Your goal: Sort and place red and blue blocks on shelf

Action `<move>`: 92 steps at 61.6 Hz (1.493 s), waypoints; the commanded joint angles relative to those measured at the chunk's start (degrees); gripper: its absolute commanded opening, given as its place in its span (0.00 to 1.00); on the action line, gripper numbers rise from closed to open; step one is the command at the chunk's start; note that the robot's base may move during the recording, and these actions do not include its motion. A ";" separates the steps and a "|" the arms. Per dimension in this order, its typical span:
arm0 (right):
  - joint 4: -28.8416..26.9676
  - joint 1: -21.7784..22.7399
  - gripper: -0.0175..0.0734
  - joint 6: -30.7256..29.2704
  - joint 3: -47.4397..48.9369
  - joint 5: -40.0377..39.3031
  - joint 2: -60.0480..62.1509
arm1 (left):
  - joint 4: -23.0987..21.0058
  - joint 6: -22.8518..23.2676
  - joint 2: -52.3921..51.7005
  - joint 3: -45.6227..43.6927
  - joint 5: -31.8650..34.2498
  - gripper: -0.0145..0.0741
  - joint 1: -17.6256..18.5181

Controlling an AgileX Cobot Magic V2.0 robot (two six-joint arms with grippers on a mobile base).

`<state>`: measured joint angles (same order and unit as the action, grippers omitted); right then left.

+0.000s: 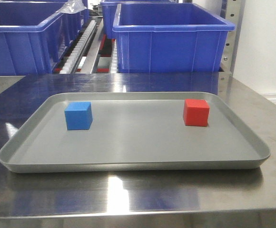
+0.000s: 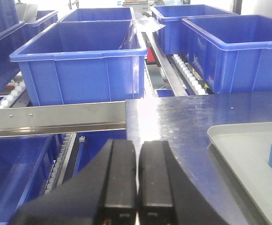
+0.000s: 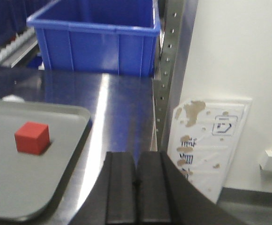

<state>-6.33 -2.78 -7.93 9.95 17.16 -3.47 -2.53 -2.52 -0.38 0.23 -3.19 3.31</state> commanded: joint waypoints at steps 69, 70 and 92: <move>-0.46 -13.81 0.26 -0.95 40.91 15.35 -62.45 | -0.47 0.03 -0.86 1.63 5.38 0.30 0.00; -0.46 -14.30 0.26 -0.95 41.59 15.46 -63.52 | -0.47 0.03 -0.86 1.63 5.38 0.30 0.00; -0.46 -20.36 0.59 11.20 57.33 29.69 -81.18 | -0.47 0.03 -0.86 1.63 5.38 0.30 0.00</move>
<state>-6.33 -22.38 -1.69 61.52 43.14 -83.31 -2.53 -2.52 -0.38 0.23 -3.19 3.31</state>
